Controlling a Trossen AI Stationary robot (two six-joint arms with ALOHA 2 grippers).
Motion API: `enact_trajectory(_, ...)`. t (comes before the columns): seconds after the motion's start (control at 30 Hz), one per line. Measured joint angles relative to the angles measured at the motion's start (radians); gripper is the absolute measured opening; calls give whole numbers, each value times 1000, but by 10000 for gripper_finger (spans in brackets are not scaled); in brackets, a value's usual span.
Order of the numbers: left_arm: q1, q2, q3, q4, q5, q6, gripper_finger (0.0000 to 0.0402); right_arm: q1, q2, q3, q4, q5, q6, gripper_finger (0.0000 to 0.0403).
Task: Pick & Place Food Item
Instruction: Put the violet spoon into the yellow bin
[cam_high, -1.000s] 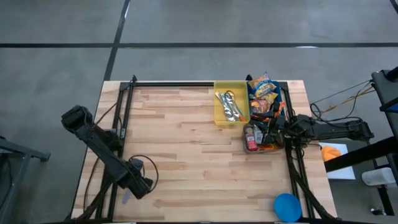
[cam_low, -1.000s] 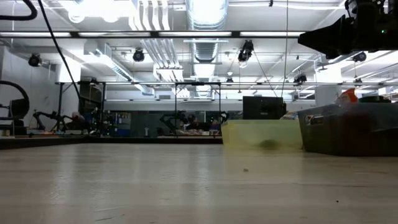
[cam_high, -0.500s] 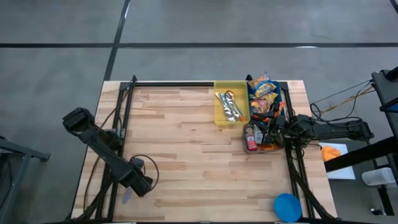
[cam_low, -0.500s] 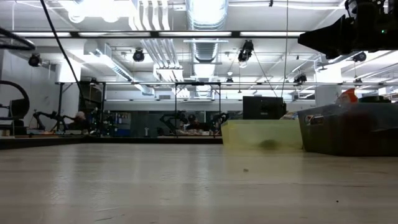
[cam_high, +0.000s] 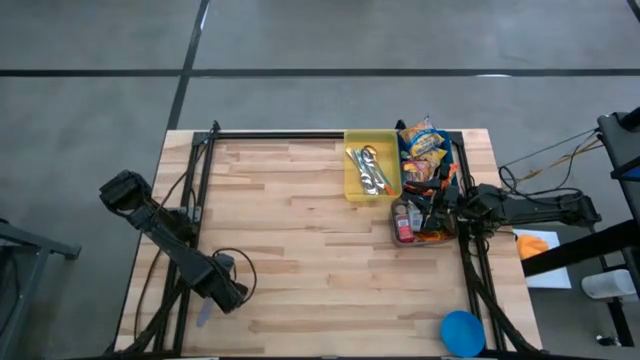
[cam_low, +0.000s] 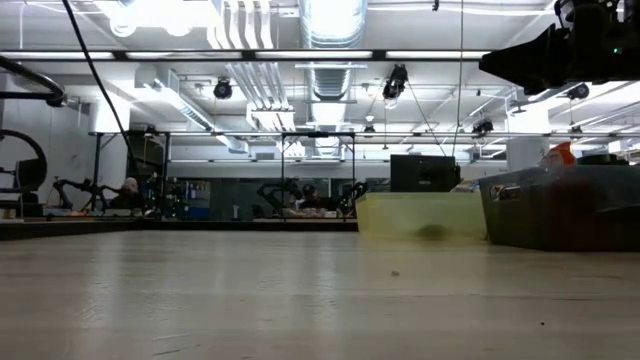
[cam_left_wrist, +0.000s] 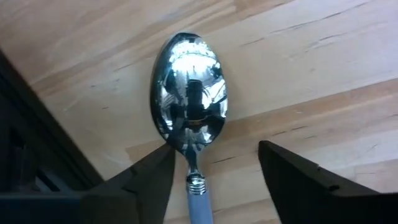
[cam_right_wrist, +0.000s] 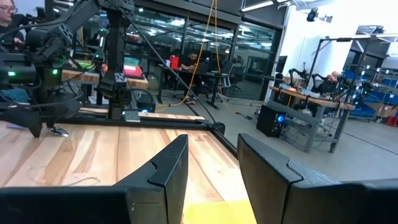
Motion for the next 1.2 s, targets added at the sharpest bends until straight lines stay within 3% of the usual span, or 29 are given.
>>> enact_trajectory(0.57, 11, -10, -3, -8, -17, 6, 17, 0, 0, 0, 0, 0, 0, 137)
enact_trajectory(1.03, 12, -16, -3, -5, -25, 8, 8, 0, 0, 0, 0, 0, 0, 137)
enact_trajectory(1.2, 17, -54, -8, -24, -78, -1, 7, 0, 0, 0, 0, 0, 0, 137)
